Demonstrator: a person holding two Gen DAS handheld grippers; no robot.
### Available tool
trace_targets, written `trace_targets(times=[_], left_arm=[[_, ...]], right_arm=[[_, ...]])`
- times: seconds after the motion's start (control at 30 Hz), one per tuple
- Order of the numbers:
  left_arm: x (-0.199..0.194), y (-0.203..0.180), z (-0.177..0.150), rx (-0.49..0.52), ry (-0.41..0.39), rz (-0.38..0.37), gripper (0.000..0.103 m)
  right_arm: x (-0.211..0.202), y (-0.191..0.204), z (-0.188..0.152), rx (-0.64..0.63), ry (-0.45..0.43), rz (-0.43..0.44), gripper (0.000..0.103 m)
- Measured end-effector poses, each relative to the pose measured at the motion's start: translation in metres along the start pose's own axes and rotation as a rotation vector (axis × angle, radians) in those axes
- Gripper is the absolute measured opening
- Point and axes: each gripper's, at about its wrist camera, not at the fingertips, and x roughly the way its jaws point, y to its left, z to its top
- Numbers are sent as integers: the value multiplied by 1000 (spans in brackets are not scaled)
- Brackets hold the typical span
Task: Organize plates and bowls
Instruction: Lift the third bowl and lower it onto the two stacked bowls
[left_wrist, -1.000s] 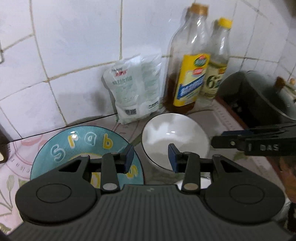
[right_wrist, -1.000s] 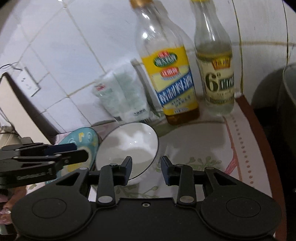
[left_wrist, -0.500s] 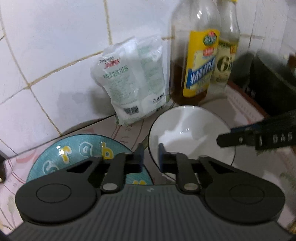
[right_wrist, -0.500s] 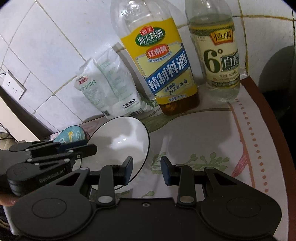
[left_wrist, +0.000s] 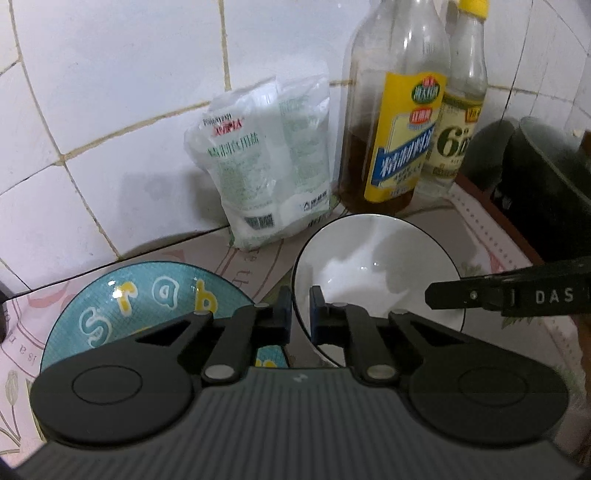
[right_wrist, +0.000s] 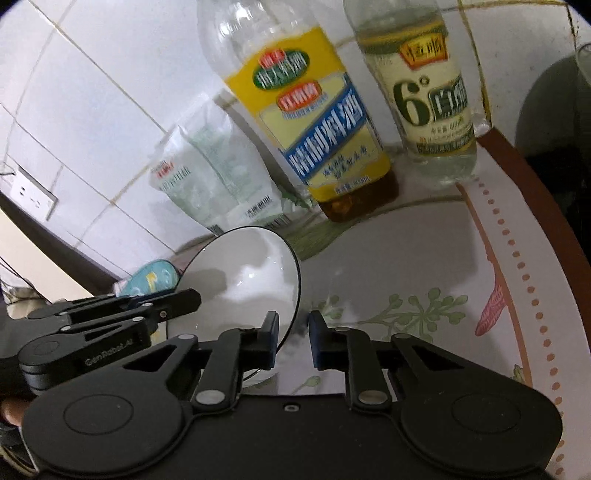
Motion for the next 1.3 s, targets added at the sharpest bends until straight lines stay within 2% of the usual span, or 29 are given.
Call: trace_targets(times=[0.2,0.53,0.83,0.93,1.3], left_arm=[[-28,2,4,-41,-10,-42,8],[-97,3,-3,-79,-73,-38,8],[-144,4,-28,-66,-119,-31,8],[-152,8,-41,-85,-120,-44,8],[-152,6,-76,-114,-71,-47,8]], right_arm=[[-33,16,3,-26,-58,0,22],[-81,55,-13,-90,-110,28,22],[-102,79,-37,-119,-96,56,22],[-103,82,-45,-116,-70,75,22],[-99,90,-71,-172,-49,22,22]])
